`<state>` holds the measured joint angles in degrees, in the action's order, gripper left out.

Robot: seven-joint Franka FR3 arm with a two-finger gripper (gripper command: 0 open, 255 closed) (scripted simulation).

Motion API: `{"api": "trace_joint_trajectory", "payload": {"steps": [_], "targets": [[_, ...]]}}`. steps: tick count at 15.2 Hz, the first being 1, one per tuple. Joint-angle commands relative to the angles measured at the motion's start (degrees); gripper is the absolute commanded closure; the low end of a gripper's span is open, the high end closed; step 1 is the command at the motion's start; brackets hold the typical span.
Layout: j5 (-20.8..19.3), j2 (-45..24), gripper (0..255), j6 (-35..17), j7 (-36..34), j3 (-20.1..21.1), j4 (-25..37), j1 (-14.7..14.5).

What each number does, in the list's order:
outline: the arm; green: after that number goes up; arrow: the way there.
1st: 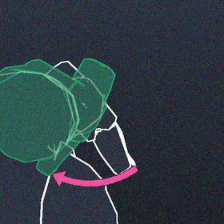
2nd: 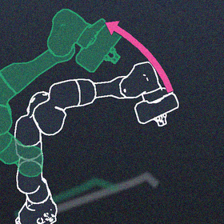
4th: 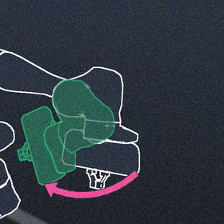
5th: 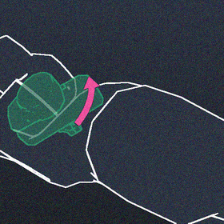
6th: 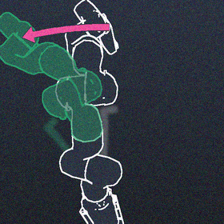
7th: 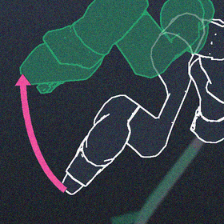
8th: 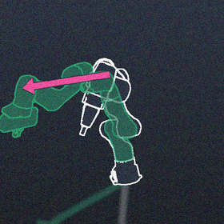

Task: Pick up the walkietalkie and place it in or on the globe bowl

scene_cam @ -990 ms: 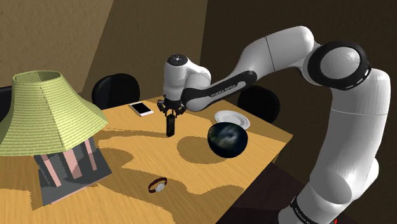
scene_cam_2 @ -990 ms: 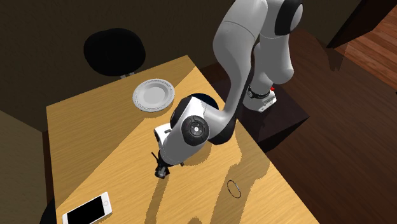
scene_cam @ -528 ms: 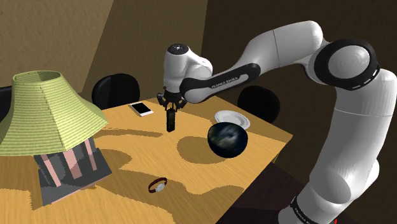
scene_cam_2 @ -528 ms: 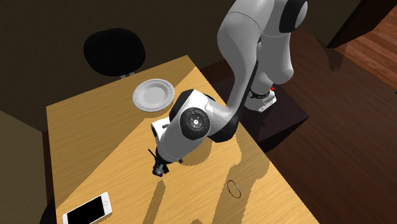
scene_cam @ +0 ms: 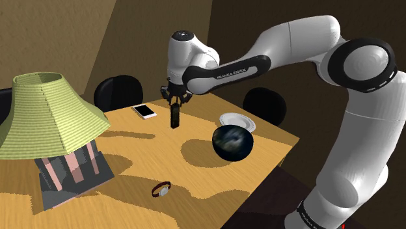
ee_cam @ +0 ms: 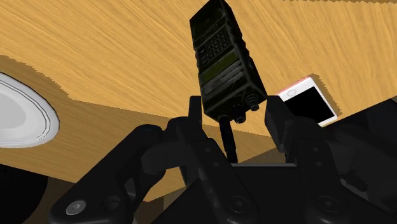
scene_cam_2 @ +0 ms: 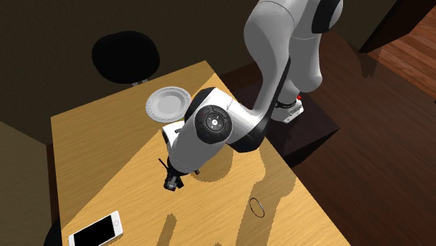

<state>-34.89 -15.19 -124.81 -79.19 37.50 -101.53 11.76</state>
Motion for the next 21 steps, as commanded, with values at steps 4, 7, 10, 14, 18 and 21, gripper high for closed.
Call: {"api": "trace_joint_trajectory", "payload": {"steps": [4, 7, 10, 14, 18, 21], "targets": [[1.94, 1.34, 255, 2.81, 2.05, 0.60, 2.16, 0.31], [2.84, 1.84, 255, 4.63, 3.14, 0.87, 3.80, 0.35], [3.61, 2.22, 255, 6.52, 4.17, 1.10, 5.59, 0.33], [4.43, 2.52, 255, 9.14, 5.44, 1.37, 8.21, 0.19], [5.00, 2.58, 255, 11.91, 6.61, 1.59, 11.12, -0.07], [5.26, 2.45, 255, 14.07, 7.41, 1.73, 13.51, -0.36]]}}
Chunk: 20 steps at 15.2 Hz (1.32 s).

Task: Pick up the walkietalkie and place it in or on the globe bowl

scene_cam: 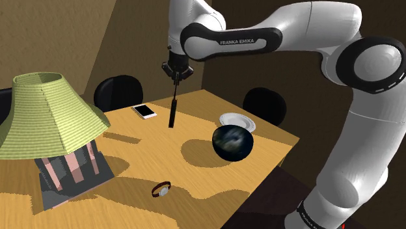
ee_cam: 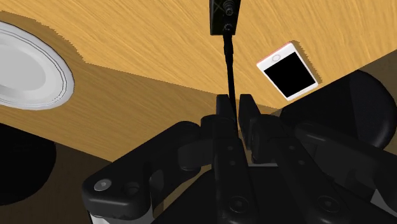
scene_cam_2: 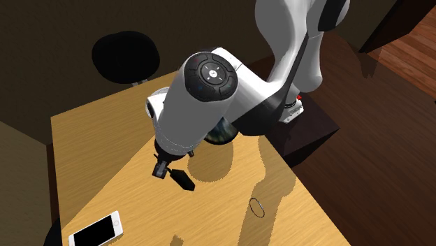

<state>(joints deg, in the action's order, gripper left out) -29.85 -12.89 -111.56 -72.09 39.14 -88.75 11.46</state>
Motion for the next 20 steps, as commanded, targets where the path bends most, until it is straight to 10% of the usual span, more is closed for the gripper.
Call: {"api": "trace_joint_trajectory", "payload": {"steps": [1, 5, 11, 20], "targets": [[0.28, 0.08, 255, 1.56, 0.57, 0.13, 1.57, -0.18], [0.35, -0.27, 255, 3.97, 1.35, 0.26, 4.37, -0.63], [13.63, 17.71, 255, -3.53, 10.13, -1.98, -13.89, 7.00], [26.42, 39.21, 255, -6.70, 24.57, -13.45, -33.49, 5.52]]}}
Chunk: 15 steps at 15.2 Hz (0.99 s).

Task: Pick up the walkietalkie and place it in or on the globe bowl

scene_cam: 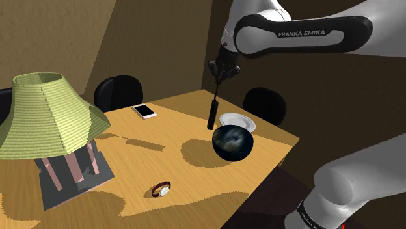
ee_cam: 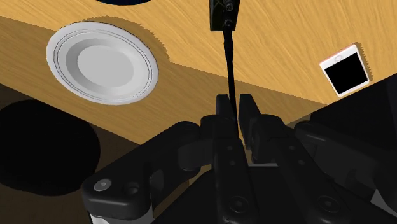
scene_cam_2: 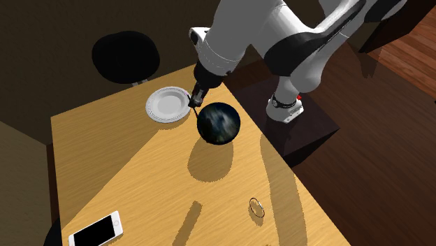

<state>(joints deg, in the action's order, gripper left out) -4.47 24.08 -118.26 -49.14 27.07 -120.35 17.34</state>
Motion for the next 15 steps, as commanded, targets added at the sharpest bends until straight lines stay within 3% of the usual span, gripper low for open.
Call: {"api": "trace_joint_trajectory", "payload": {"steps": [1, 10, 15], "targets": [[1.72, 4.27, 255, 0.08, 2.97, -2.71, -3.66, -0.77], [3.64, 21.99, 255, 3.65, 14.56, -14.61, -17.11, -3.11], [3.78, 22.67, 255, 0.12, 14.09, -14.30, -21.35, -3.40]]}}
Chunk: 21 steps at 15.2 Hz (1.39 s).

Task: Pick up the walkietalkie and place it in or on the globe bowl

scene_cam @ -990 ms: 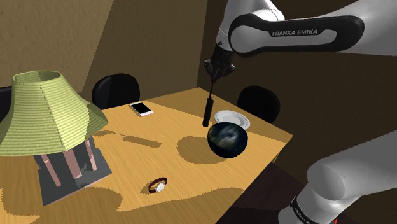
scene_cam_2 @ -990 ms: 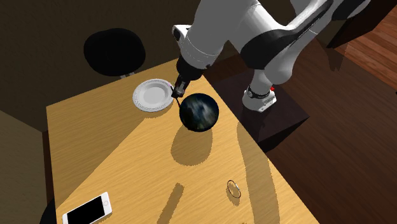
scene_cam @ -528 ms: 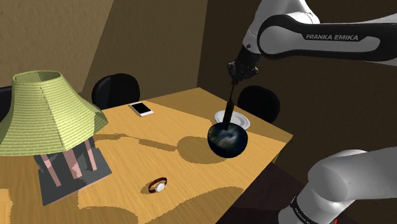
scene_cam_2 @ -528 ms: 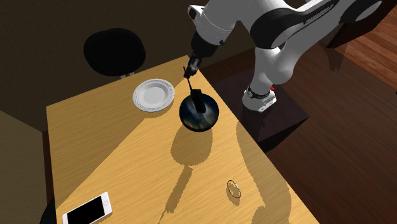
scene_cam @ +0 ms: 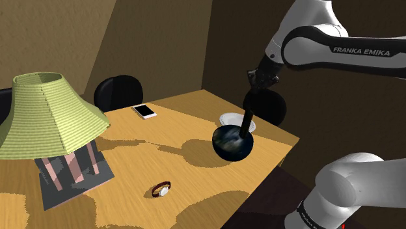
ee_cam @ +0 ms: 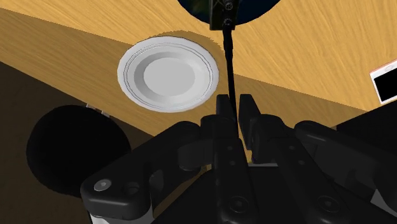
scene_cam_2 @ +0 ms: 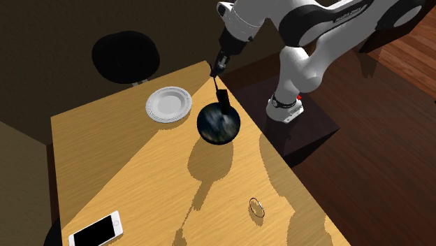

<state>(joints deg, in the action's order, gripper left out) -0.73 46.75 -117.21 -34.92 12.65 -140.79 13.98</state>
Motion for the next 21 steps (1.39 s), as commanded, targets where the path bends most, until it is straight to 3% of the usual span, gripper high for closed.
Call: {"api": "trace_joint_trajectory", "payload": {"steps": [1, 11, 19, 20, 21], "targets": [[0.08, 0.10, 255, -1.65, -0.22, 0.20, -1.74, -0.09], [0.36, 0.40, 255, -9.08, -1.28, 1.10, -9.54, -0.48], [0.37, 0.38, 255, -9.35, -1.32, 1.13, -9.79, -0.49], [0.37, 0.38, 0, -9.35, -1.32, 1.13, -9.79, -0.49], [0.37, 0.38, 0, -9.35, -1.32, 1.13, -9.79, -0.49]]}}
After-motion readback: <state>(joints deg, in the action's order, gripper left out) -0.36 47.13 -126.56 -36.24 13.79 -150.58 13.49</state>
